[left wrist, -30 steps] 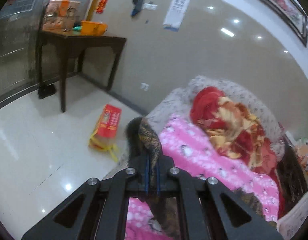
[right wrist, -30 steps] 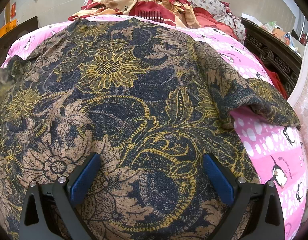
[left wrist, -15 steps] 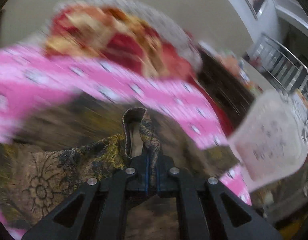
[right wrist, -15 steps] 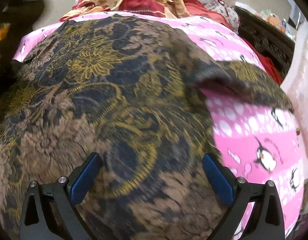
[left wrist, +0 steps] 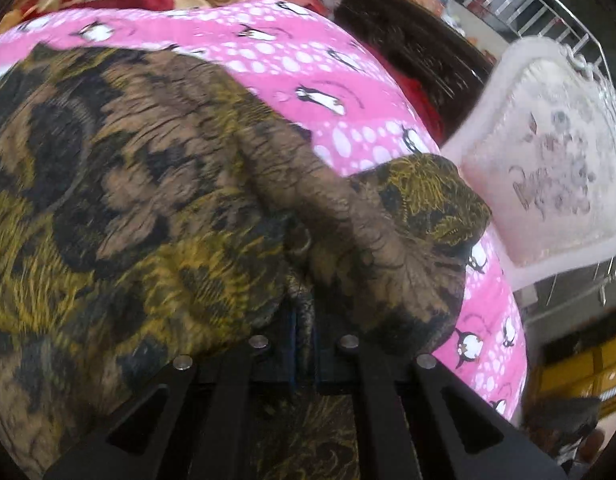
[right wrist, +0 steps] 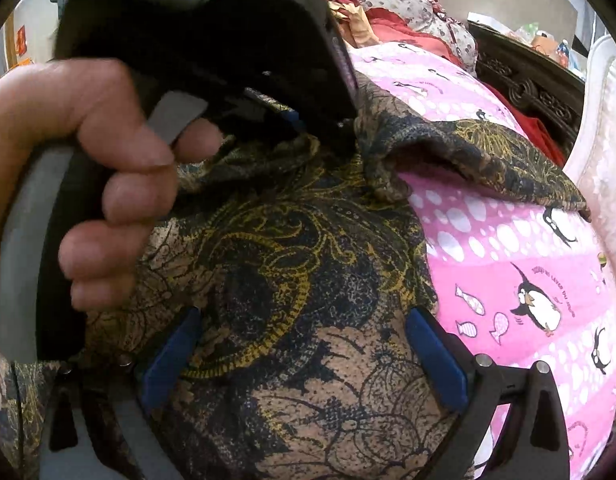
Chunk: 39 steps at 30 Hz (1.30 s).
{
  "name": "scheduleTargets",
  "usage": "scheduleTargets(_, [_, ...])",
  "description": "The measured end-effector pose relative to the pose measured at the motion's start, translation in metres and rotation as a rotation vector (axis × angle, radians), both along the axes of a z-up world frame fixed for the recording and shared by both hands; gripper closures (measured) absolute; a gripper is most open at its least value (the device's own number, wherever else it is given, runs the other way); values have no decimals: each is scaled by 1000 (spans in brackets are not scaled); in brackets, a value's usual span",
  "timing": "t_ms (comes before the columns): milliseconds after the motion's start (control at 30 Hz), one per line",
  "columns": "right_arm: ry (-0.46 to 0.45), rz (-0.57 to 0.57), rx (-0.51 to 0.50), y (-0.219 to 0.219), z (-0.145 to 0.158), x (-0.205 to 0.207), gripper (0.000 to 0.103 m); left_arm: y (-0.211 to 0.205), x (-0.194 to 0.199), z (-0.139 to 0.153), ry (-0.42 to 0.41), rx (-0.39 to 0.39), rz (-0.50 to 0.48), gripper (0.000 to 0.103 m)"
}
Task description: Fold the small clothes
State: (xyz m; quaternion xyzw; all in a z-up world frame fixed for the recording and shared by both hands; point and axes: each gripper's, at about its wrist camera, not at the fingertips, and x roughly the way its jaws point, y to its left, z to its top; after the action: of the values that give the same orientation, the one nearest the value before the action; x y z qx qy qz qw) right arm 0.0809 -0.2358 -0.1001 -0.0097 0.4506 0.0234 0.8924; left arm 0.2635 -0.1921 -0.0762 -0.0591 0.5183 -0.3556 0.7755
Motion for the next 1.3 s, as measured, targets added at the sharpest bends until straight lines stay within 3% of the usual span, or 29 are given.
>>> scheduleTargets(67, [-1, 0, 1, 0, 0, -1, 0, -8, -1, 3, -3, -19, -31, 98])
scheduleTargets(233, [2, 1, -2, 1, 0, -6, 0, -14, -14, 10, 35, -65, -74, 74])
scheduleTargets(400, [7, 7, 38, -7, 8, -8, 0, 55, -51, 51, -36, -125, -65, 44])
scheduleTargets(533, [-161, 42, 124, -17, 50, -18, 0, 157, -96, 73, -203, -54, 115, 42])
scheduleTargets(600, [-262, 177, 167, -3, 75, -9, 0, 209, -116, 74, -287, 7, 279, 42])
scheduleTargets(667, [-229, 283, 209, 17, 84, 13, 1, 252, -129, 68, -294, 48, 444, 43])
scheduleTargets(700, [-199, 334, 258, 25, 85, 25, 7, 268, -133, 65, -300, 74, 503, 43])
scheduleTargets(733, [-128, 419, 365, 38, 80, 45, 12, 282, -139, 62, -319, 116, 578, 43])
scheduleTargets(800, [-58, 469, 437, 48, 67, 70, 20, 299, -142, 58, -310, 121, 655, 43])
scheduleTargets(867, [48, 497, 472, 59, 44, 96, 20, 314, -144, 53, -298, 110, 725, 43])
scheduleTargets(933, [94, 482, 396, 60, 23, 108, 26, 314, -141, 48, -282, 111, 750, 43])
scheduleTargets(967, [86, 427, 323, 49, 15, 114, 30, 314, -141, 47, -278, 118, 759, 43])
scheduleTargets(1067, [53, 241, 288, -10, 10, 122, 41, 316, -143, 43, -279, 123, 757, 43])
scheduleTargets(1100, [40, 219, 300, -23, 12, 123, 54, 318, -145, 43, -280, 121, 756, 43])
scheduleTargets(1200, [35, 142, 292, -47, 23, 122, 54, 317, -138, 48, -287, 83, 745, 43])
scheduleTargets(1267, [12, 117, 310, -42, 33, 113, 44, 305, -124, 53, -300, 71, 723, 43])
scheduleTargets(1300, [-1, 142, 322, -28, 38, 107, 33, 297, -112, 54, -300, 64, 695, 43])
